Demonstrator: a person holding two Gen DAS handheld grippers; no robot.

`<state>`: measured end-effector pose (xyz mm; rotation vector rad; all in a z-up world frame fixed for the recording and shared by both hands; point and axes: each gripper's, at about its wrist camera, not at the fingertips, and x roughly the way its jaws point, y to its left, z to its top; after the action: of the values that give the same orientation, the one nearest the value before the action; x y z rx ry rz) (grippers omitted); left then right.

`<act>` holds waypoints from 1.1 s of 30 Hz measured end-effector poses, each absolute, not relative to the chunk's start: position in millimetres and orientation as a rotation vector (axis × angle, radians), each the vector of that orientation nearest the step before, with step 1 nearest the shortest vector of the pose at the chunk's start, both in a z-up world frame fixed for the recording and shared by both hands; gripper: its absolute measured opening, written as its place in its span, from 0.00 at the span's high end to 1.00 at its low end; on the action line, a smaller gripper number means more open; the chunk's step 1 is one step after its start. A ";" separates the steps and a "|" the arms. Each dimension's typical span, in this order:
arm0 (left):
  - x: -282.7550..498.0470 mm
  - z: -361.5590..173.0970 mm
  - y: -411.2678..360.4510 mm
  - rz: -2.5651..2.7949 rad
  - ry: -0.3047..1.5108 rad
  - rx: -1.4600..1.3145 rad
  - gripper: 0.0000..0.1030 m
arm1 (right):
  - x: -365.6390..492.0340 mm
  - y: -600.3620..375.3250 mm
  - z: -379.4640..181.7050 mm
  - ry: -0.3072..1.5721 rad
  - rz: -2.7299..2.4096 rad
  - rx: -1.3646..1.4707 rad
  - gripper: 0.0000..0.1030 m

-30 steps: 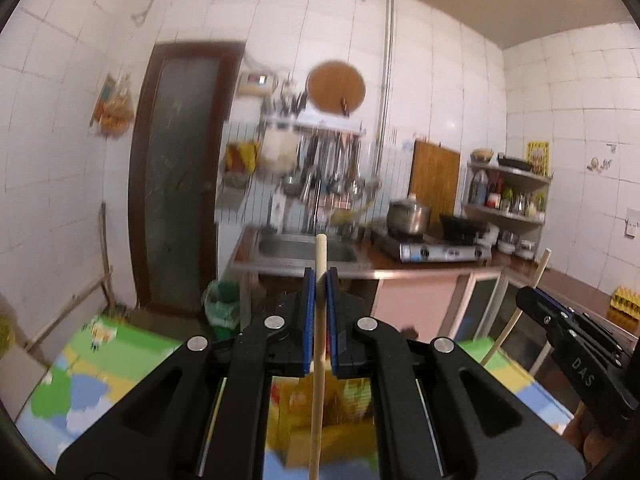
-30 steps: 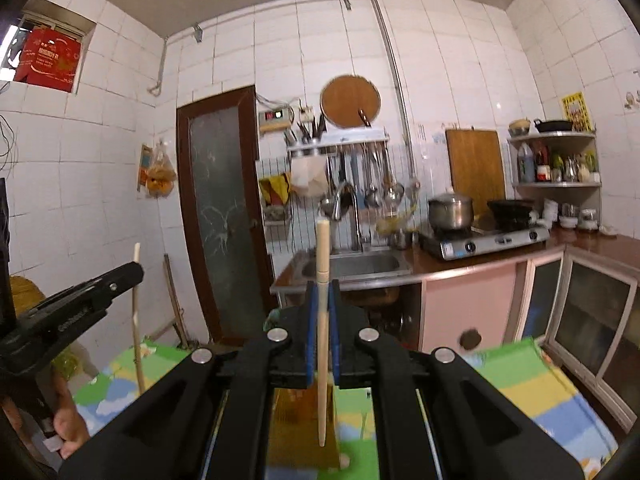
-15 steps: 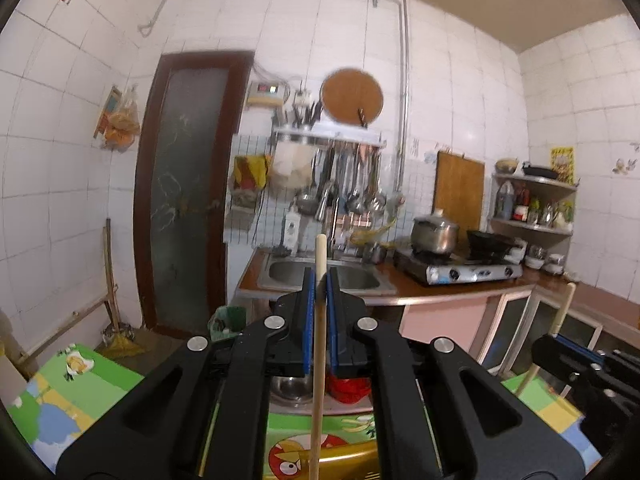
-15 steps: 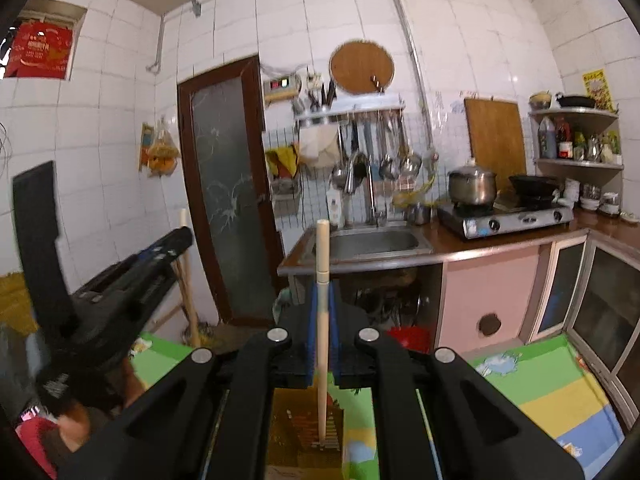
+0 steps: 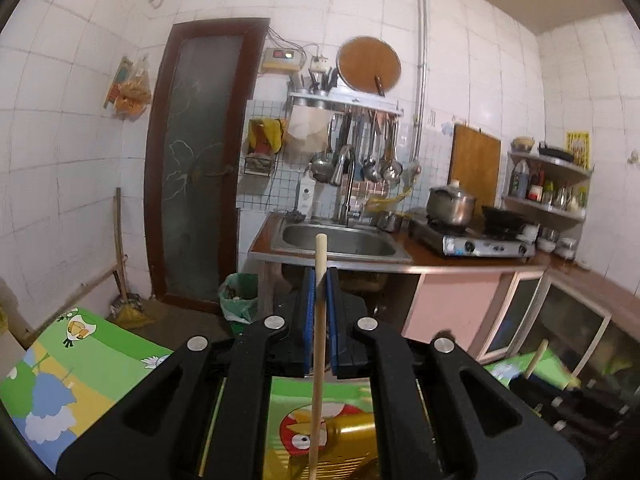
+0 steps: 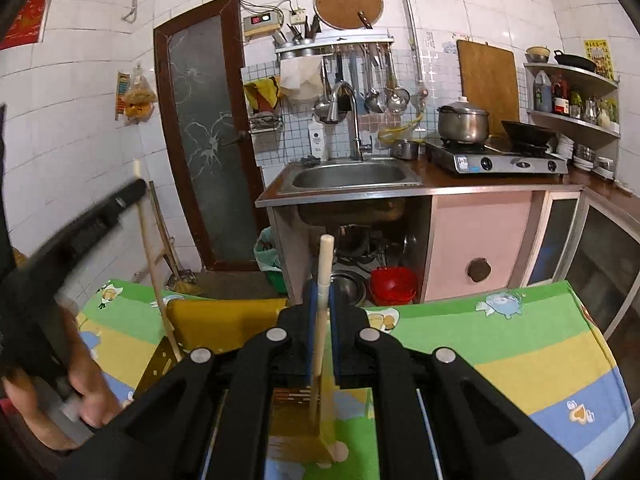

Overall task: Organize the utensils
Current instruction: 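Open both tools to drop the chopsticks into the caddy, then withdraw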

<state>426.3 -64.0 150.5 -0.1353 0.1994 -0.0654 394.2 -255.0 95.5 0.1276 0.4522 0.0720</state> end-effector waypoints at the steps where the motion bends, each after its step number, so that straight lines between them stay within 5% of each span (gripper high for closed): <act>1: 424.9 154.3 -62.4 -0.062 0.190 -0.139 0.95 | 393.4 -254.7 96.3 0.468 0.076 0.135 0.93; 5: 429.5 160.6 -62.3 -0.058 0.201 -0.143 0.95 | 390.6 -247.1 98.0 0.497 0.052 0.096 0.93; 7: 430.2 157.5 -61.2 -0.049 0.229 -0.135 0.95 | 382.8 -247.1 100.0 0.504 0.034 0.096 0.64; 8: 428.0 156.8 -60.1 -0.045 0.232 -0.131 0.93 | 377.0 -249.9 102.8 0.495 0.030 0.111 0.29; 9: 423.9 155.9 -57.0 -0.044 0.244 -0.124 0.88 | 372.3 -252.4 106.2 0.478 0.026 0.119 0.25; 11: 416.2 157.0 -51.6 -0.033 0.270 -0.112 0.48 | 361.9 -258.0 114.6 0.453 -0.012 0.105 0.25; 16: 374.9 160.4 -24.7 -0.021 0.314 -0.100 0.16 | 319.4 -269.0 121.2 0.431 -0.066 0.109 0.25; 22: 308.5 138.5 -4.6 -0.011 0.394 -0.050 0.05 | 266.5 -265.6 101.0 0.459 -0.104 0.069 0.25; 33: 230.4 30.8 7.5 -0.019 0.663 0.000 0.05 | 225.1 -246.2 -8.9 0.728 -0.096 0.094 0.25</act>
<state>230.4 7.5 30.8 0.0005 0.6628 -0.0188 225.1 -246.2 -8.9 0.0939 0.7284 -0.0956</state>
